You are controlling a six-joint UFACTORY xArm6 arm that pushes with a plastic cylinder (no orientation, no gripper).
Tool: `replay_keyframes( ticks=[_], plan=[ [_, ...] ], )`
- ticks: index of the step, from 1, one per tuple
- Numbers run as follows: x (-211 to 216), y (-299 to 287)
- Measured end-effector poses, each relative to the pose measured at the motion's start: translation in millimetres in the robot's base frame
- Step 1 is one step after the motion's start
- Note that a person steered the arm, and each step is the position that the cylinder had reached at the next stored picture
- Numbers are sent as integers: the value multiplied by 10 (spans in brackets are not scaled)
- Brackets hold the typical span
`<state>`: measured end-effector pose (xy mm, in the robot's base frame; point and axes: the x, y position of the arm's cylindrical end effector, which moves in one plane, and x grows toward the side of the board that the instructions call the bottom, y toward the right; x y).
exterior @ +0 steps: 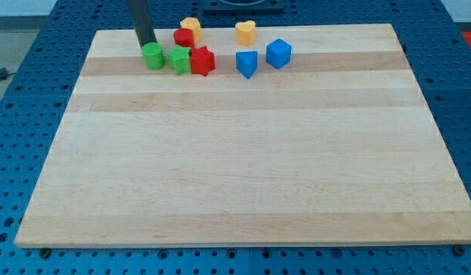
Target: Move the blue triangle right to the red star
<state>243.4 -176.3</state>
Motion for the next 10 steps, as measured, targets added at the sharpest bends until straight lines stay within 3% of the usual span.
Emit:
replay_keyframes(
  ticks=[2, 3, 4, 5, 6, 7, 8, 9, 10],
  plan=[
    [24, -11],
    [0, -302],
    [323, -692],
    [1009, -349],
    [1421, 494],
    [1489, 1613],
    [1262, 2486],
    [933, 2642],
    [838, 2363]
  ],
)
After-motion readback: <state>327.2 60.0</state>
